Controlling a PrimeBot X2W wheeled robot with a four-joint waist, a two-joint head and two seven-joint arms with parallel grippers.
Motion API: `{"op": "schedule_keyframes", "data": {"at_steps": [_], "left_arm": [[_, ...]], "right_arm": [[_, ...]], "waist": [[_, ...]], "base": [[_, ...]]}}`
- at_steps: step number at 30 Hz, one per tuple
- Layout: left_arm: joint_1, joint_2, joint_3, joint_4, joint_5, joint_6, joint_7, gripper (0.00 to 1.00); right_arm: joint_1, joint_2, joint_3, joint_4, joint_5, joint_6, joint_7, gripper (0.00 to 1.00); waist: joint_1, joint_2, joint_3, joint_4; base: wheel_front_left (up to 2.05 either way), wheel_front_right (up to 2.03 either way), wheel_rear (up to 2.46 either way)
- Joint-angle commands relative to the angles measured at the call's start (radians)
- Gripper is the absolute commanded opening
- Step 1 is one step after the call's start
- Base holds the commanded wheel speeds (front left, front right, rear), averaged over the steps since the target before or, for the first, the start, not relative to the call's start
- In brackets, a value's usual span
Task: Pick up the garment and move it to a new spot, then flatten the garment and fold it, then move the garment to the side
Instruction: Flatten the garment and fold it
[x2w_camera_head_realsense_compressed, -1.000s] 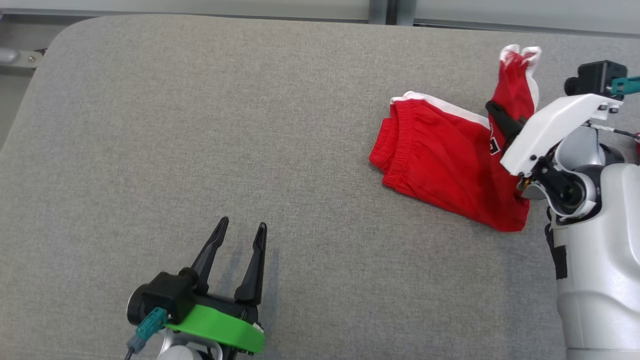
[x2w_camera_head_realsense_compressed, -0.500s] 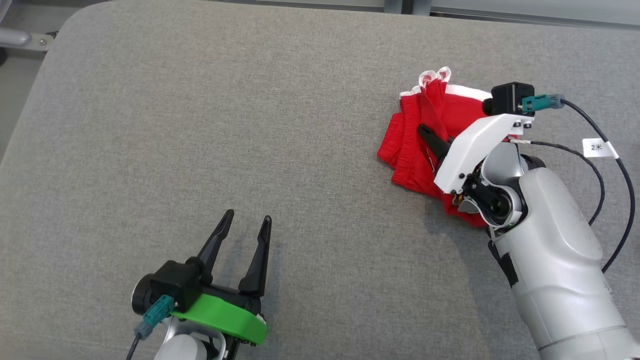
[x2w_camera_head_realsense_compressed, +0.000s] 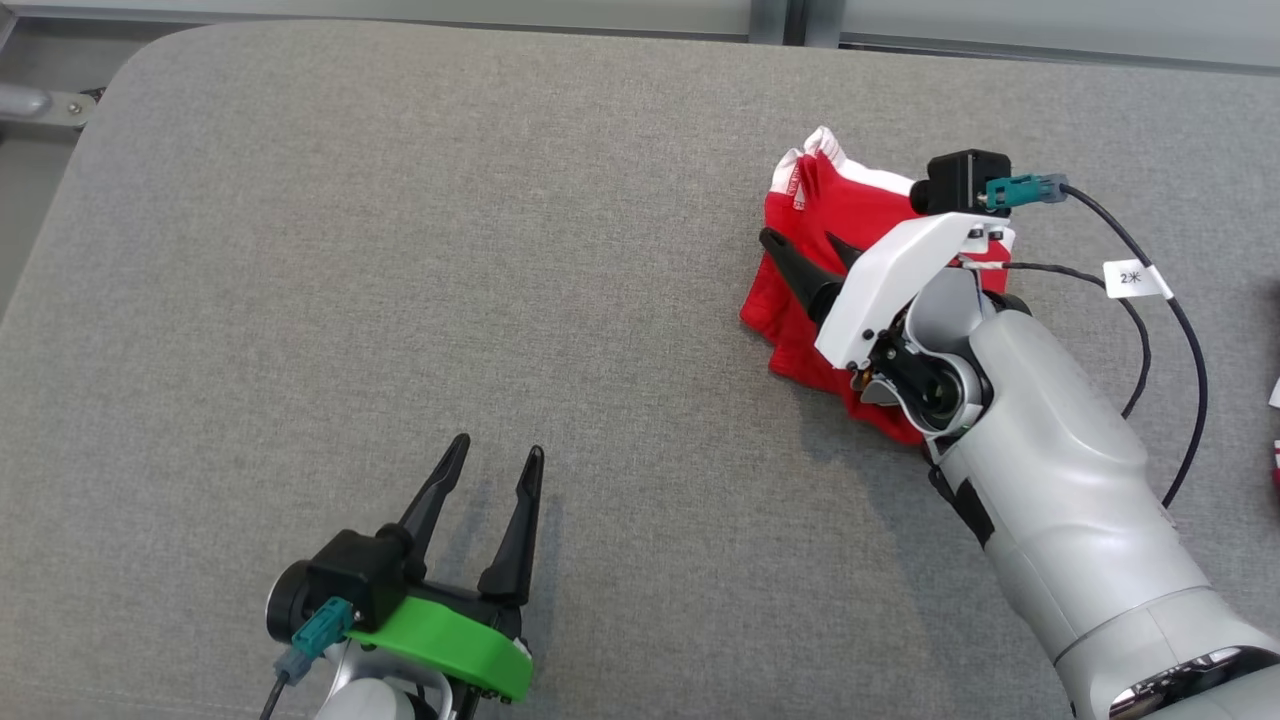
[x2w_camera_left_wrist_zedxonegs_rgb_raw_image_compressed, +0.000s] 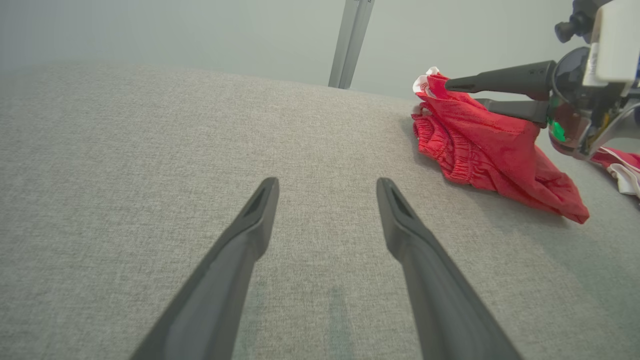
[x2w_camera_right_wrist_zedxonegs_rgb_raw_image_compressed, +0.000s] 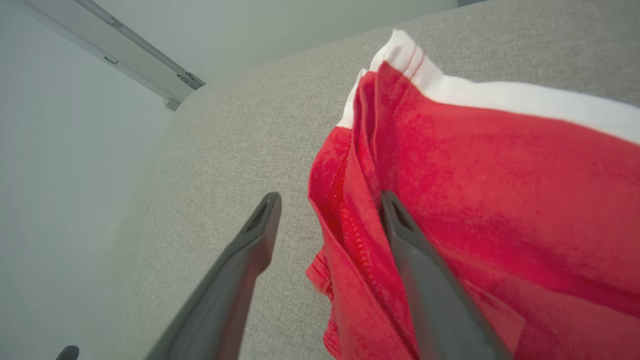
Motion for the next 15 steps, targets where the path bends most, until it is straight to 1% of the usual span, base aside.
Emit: {"op": "schedule_keyframes", "data": {"at_steps": [1,4,7,9,13,15], "left_arm": [[0.012,0.005,0.007,0.002,0.009,-0.005,-0.003,1.00],[0.027,0.010,0.018,0.006,0.012,-0.004,-0.003,1.00],[0.055,0.012,0.041,-0.003,0.007,0.007,-0.003,1.00],[0.074,0.011,0.055,-0.014,0.004,0.013,-0.003,1.00],[0.112,0.004,0.072,-0.037,0.004,0.022,-0.003,1.00],[0.124,-0.001,0.075,-0.045,0.004,0.025,-0.003,1.00]], "right_arm": [[-0.008,-0.003,0.012,-0.001,0.013,0.000,-0.018,1.00],[-0.003,-0.003,0.040,-0.034,0.061,0.000,-0.061,1.00],[0.018,-0.003,0.050,-0.096,0.028,0.000,-0.115,1.00],[0.038,-0.015,0.034,-0.151,-0.023,0.000,-0.143,1.00],[0.105,-0.097,-0.006,-0.285,-0.167,0.000,-0.195,1.00],[0.155,-0.119,-0.049,-0.346,-0.209,0.000,-0.205,1.00]], "waist": [[0.0000,-0.0001,-0.009,-0.005],[0.0000,-0.0001,-0.034,-0.013],[0.0000,-0.0001,-0.063,-0.032],[0.0000,-0.0001,-0.077,-0.048],[0.0000,-0.0001,-0.096,-0.074],[0.0000,-0.0001,-0.102,-0.080]], "base": [[0.00,0.00,0.00],[0.00,0.00,0.00],[0.00,0.00,0.00],[0.00,0.00,0.00],[0.00,0.00,0.00],[0.00,0.00,0.00]]}}
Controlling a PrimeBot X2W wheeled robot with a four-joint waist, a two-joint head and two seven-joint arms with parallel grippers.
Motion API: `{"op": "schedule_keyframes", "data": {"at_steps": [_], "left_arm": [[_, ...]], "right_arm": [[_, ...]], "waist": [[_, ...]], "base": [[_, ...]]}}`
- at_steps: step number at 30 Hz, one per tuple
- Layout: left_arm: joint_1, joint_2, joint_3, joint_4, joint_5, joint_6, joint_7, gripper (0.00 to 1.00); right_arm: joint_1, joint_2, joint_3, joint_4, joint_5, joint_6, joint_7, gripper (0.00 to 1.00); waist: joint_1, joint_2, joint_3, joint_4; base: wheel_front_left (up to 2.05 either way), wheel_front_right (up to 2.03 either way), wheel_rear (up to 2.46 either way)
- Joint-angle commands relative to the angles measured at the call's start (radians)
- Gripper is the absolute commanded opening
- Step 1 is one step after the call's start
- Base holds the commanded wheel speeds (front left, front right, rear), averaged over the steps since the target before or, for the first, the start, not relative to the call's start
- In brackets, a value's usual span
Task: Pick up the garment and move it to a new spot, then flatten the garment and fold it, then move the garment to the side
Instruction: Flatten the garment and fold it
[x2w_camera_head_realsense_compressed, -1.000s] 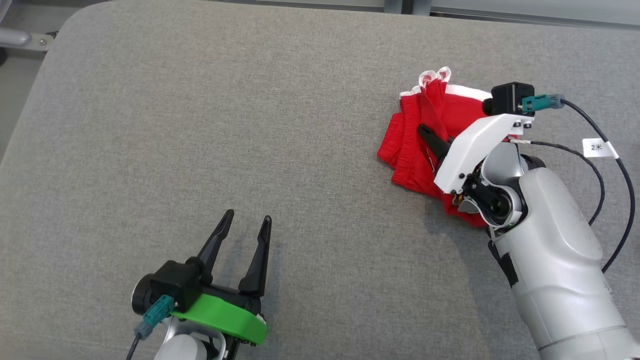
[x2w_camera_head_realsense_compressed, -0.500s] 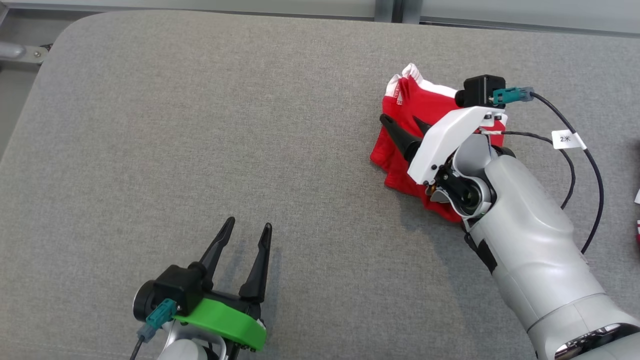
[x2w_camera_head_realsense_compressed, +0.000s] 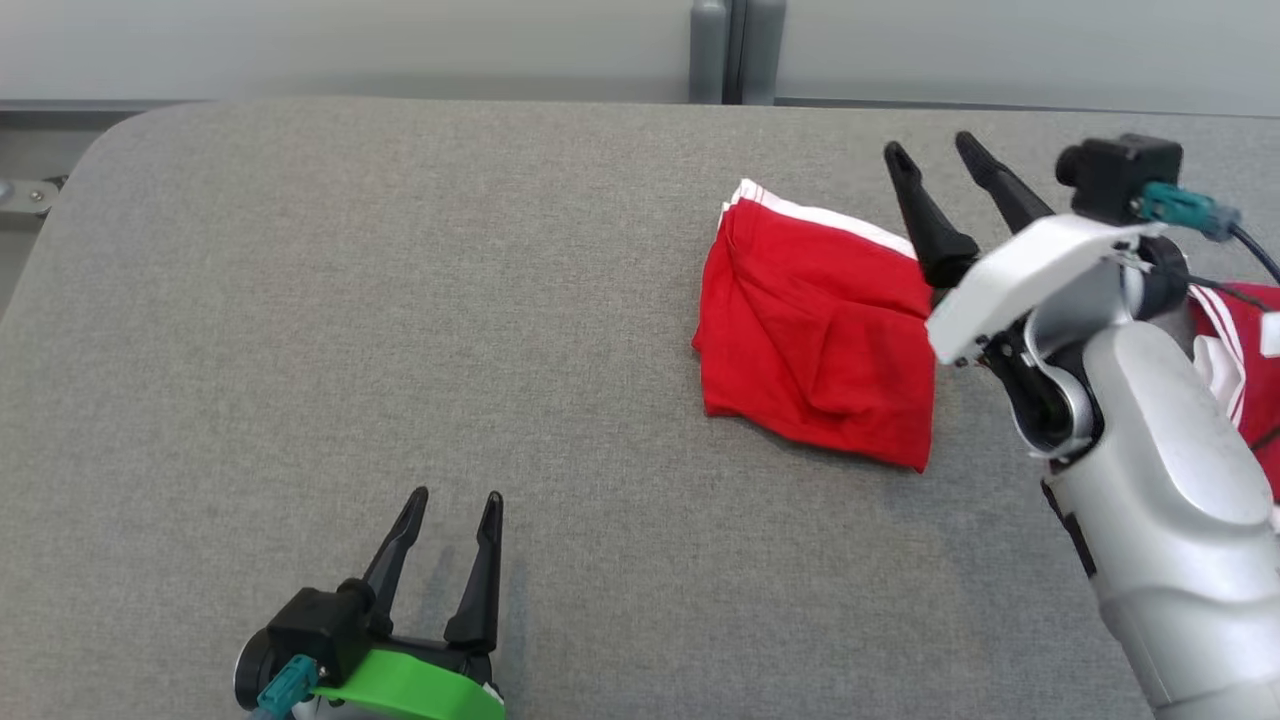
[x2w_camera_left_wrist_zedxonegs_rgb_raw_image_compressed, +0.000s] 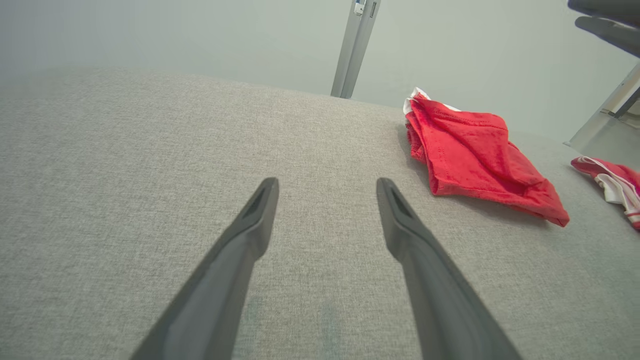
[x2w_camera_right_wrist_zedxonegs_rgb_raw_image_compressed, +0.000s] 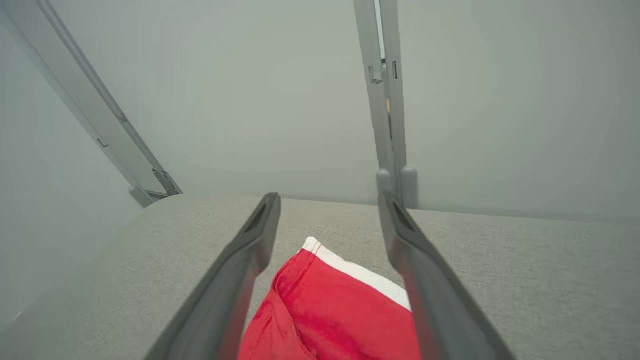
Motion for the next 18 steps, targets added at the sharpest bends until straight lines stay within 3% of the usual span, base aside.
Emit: {"op": "schedule_keyframes", "data": {"at_steps": [1,8,9,11,12,13,18], "left_arm": [[0.017,-0.003,0.006,-0.008,0.002,0.006,-0.003,1.00],[0.042,-0.019,0.022,-0.031,0.001,0.009,-0.003,1.00],[0.045,-0.022,0.027,-0.037,0.001,0.010,-0.003,1.00],[0.050,-0.028,0.033,-0.048,0.004,0.009,-0.003,1.00],[0.052,-0.032,0.036,-0.053,0.007,0.009,-0.003,1.00],[0.053,-0.034,0.037,-0.057,0.010,0.009,-0.003,1.00],[0.024,-0.045,0.037,-0.073,0.024,0.001,-0.003,1.00]], "right_arm": [[0.041,-0.001,-0.016,-0.027,-0.014,0.000,-0.003,1.00],[0.229,-0.090,-0.077,-0.182,-0.120,0.000,-0.101,1.00],[0.251,-0.100,-0.088,-0.187,-0.127,0.000,-0.120,0.92],[0.294,-0.115,-0.106,-0.180,-0.147,0.000,-0.157,0.43],[0.313,-0.113,-0.117,-0.168,-0.154,0.000,-0.176,0.29],[0.331,-0.115,-0.124,-0.152,-0.166,0.000,-0.192,0.00],[0.346,-0.115,-0.123,-0.050,-0.226,0.000,-0.276,0.00]], "waist": [[0.0000,-0.0001,-0.019,-0.016],[0.0000,-0.0001,-0.035,-0.023],[0.0000,-0.0001,-0.036,-0.023],[0.0000,-0.0001,-0.034,-0.020],[0.0000,-0.0001,-0.032,-0.018],[0.0000,-0.0001,-0.027,-0.015],[0.0000,-0.0001,0.023,0.011]], "base": [[0.00,0.00,0.00],[0.00,0.00,0.00],[0.00,0.00,0.00],[0.00,0.00,0.00],[0.00,0.00,0.00],[0.00,0.00,0.00],[0.00,0.00,0.00]]}}
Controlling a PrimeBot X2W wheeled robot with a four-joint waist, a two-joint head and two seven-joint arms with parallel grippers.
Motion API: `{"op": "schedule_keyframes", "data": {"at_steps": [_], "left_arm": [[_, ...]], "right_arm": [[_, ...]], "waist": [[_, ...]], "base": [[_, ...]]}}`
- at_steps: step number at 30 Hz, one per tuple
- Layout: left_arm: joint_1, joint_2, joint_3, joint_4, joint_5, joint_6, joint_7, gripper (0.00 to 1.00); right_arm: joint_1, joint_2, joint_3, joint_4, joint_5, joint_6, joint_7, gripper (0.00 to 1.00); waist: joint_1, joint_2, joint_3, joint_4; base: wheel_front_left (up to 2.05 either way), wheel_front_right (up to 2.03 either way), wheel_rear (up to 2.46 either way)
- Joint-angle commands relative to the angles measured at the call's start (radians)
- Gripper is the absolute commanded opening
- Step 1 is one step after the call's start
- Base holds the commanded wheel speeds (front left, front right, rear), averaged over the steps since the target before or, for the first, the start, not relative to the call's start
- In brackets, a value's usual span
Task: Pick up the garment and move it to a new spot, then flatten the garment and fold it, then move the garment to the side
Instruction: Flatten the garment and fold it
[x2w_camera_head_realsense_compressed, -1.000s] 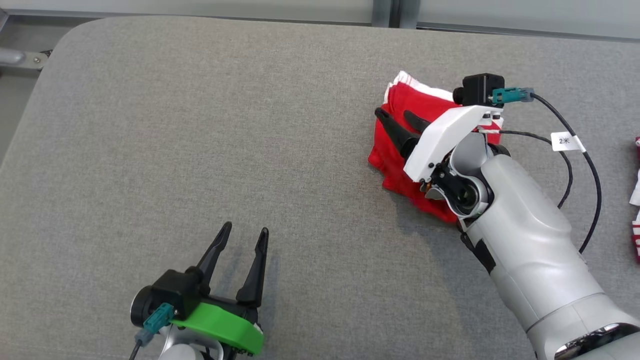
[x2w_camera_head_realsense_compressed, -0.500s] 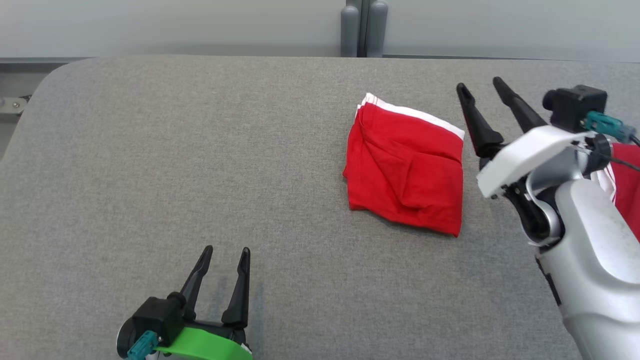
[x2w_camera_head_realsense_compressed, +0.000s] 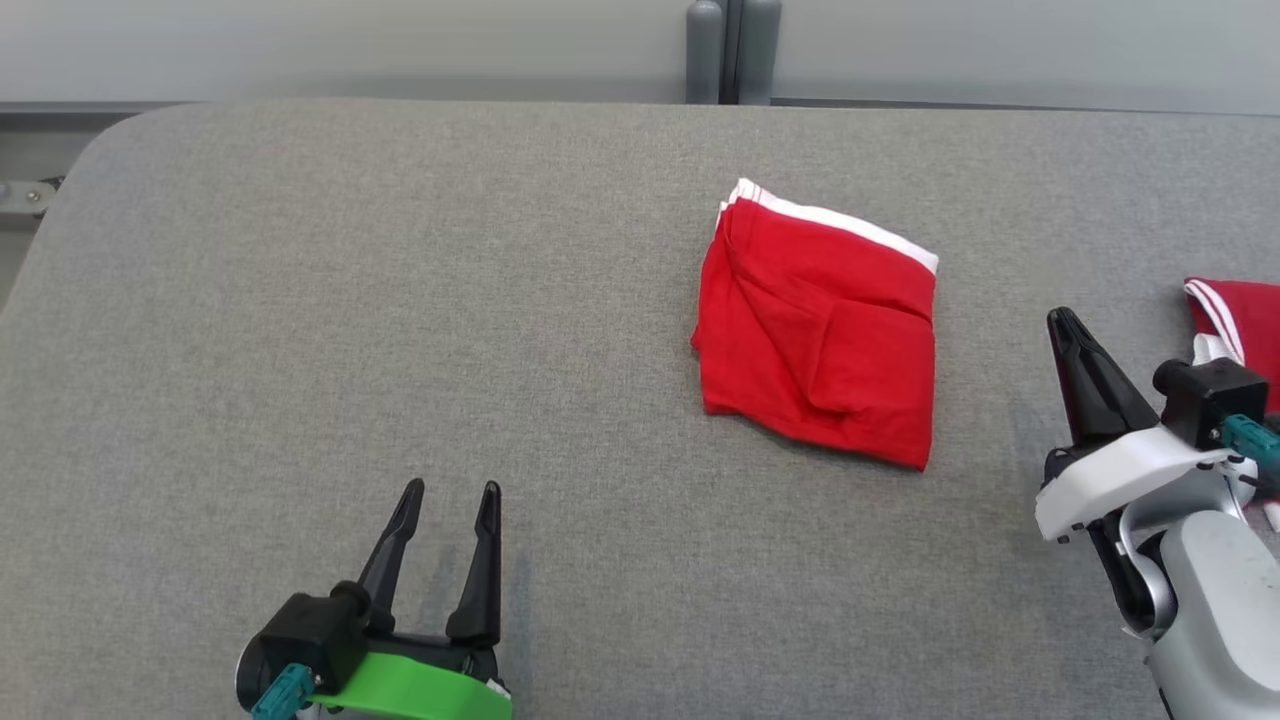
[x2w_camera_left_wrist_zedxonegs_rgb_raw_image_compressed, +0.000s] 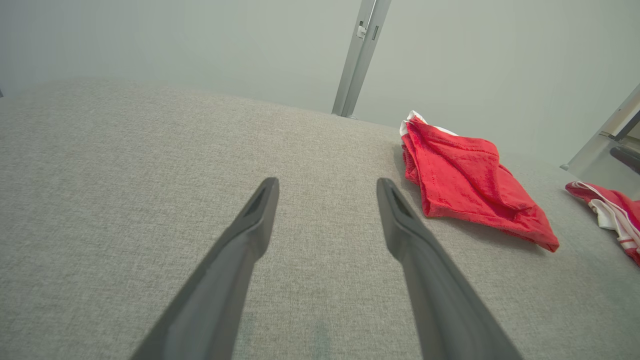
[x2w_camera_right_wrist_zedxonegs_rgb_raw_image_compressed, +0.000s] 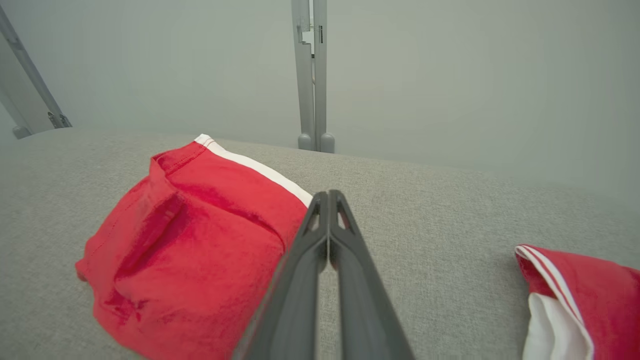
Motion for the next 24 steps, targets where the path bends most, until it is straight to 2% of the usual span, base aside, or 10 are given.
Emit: {"op": "schedule_keyframes", "data": {"at_steps": [1,7,11,15,24], "left_arm": [[-0.013,-0.005,0.001,-0.005,0.008,-0.006,-0.003,1.00],[-0.050,-0.010,-0.002,-0.005,0.014,-0.015,-0.003,1.00],[-0.077,-0.013,-0.009,0.001,0.020,-0.019,-0.003,1.00],[-0.098,-0.014,-0.017,0.013,0.021,-0.023,-0.003,1.00],[-0.123,-0.015,-0.025,0.025,0.021,-0.029,-0.003,1.00]], "right_arm": [[-0.005,0.005,-0.001,0.023,-0.015,0.000,-0.025,0.00],[-0.090,0.057,-0.011,0.130,-0.095,0.000,-0.076,0.00],[-0.127,0.100,-0.023,0.109,-0.161,-0.001,-0.076,0.00],[-0.152,0.140,-0.033,0.139,-0.209,-0.001,-0.077,0.00],[-0.167,0.187,-0.028,0.175,-0.255,-0.001,-0.077,0.00]], "waist": [[0.0000,-0.0001,0.033,0.021],[0.0000,-0.0001,0.094,0.048],[0.0000,-0.0001,0.128,0.065],[0.0000,-0.0001,0.144,0.078],[0.0000,-0.0001,0.163,0.100]], "base": [[0.00,0.00,0.00],[0.00,0.00,0.00],[0.00,0.00,0.00],[0.00,0.00,0.00],[0.00,0.00,0.00]]}}
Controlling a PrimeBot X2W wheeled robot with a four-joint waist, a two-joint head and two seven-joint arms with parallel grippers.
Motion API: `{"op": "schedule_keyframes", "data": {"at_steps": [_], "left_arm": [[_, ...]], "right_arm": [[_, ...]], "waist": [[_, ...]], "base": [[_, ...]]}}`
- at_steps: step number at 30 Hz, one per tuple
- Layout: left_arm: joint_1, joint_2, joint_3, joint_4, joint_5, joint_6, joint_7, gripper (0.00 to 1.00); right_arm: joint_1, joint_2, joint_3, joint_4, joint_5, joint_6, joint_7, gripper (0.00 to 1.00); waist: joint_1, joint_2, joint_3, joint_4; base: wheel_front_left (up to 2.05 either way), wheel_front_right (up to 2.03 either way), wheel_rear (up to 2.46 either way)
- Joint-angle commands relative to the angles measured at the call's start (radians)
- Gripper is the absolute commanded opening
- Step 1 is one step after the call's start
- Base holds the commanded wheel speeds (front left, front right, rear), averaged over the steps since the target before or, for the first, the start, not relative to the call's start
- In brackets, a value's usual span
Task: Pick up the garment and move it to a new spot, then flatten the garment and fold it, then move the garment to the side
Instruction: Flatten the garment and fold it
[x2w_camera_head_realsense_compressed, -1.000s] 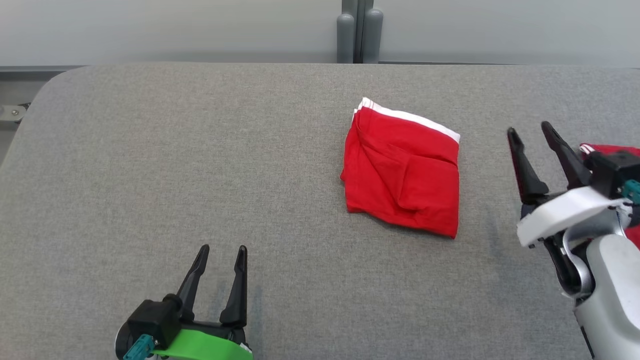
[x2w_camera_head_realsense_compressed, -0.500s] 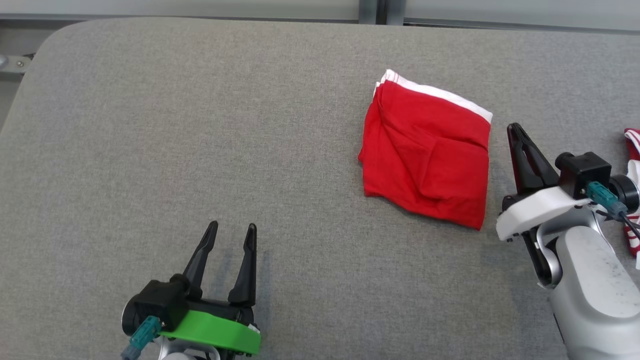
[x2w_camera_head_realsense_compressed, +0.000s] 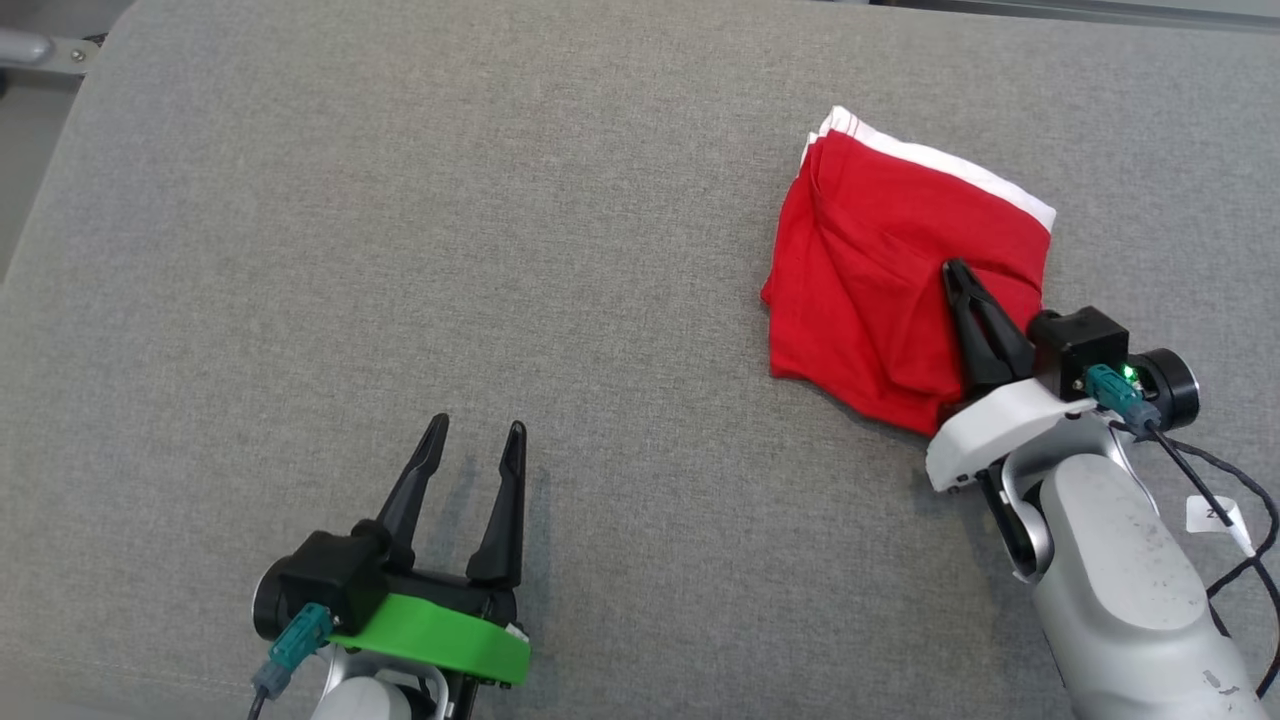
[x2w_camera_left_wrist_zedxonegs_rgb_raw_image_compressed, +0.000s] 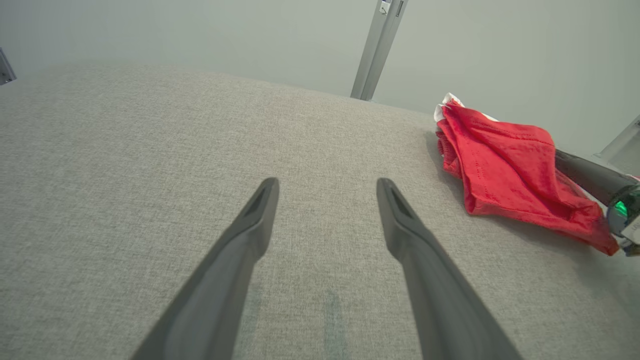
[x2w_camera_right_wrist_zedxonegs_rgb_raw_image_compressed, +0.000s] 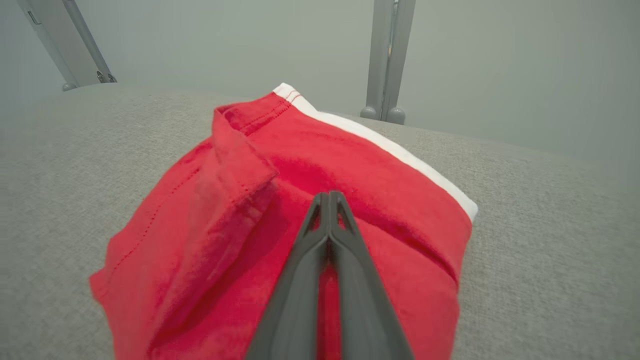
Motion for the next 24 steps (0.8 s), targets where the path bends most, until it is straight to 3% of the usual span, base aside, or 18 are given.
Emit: {"op": "schedule_keyframes", "data": {"at_steps": [1,17,24], "left_arm": [[-0.014,-0.001,-0.001,0.002,0.001,-0.004,-0.003,1.00],[-0.005,-0.001,0.009,0.003,-0.021,0.008,-0.003,1.00],[0.030,0.000,0.034,-0.002,-0.021,0.015,-0.003,1.00]], "right_arm": [[-0.009,0.003,0.012,0.007,-0.006,-0.002,-0.004,0.00],[0.012,0.052,0.258,-0.003,0.023,-0.002,-0.004,0.00],[0.033,0.053,0.298,-0.053,0.041,-0.002,-0.004,0.00]], "waist": [[0.0000,0.0000,0.004,0.005],[0.0000,0.0000,-0.027,0.002],[0.0000,0.0000,-0.081,-0.030]], "base": [[0.00,0.00,0.00],[0.00,0.00,0.00],[0.00,0.00,0.00]]}}
